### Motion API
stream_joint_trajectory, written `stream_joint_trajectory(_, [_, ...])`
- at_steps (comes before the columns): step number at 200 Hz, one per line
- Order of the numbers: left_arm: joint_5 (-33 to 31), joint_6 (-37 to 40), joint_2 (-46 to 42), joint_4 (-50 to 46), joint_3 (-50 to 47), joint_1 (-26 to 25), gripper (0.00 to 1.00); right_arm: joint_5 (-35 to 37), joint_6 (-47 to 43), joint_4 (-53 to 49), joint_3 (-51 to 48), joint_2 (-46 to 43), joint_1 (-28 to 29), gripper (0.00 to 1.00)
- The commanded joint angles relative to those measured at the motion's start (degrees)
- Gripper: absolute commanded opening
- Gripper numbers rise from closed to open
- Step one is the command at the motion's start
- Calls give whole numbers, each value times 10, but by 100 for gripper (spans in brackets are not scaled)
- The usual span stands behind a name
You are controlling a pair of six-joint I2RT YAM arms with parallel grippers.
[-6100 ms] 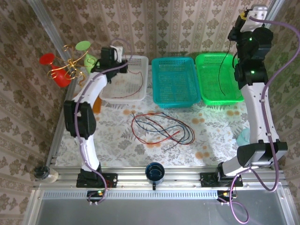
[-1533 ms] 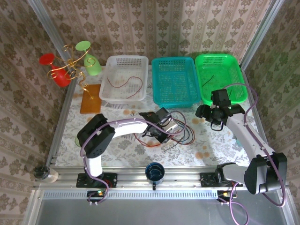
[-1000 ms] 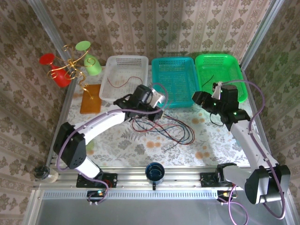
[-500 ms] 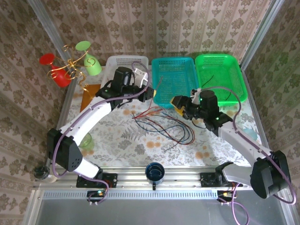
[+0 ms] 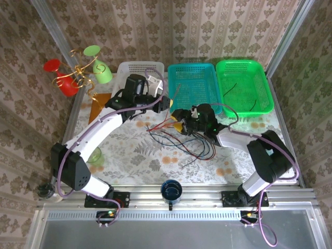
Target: Untangle the cables
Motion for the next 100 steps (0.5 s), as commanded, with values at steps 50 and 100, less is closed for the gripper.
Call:
stream_joint_trajectory(50, [-3,-12,-50,-3,-15,1,0,35,40,62,30,38,25,19])
stream_joint_trajectory(100, [-53,-6,-79,-46,2,31,0,66,-9,-35,26,-43,35,0])
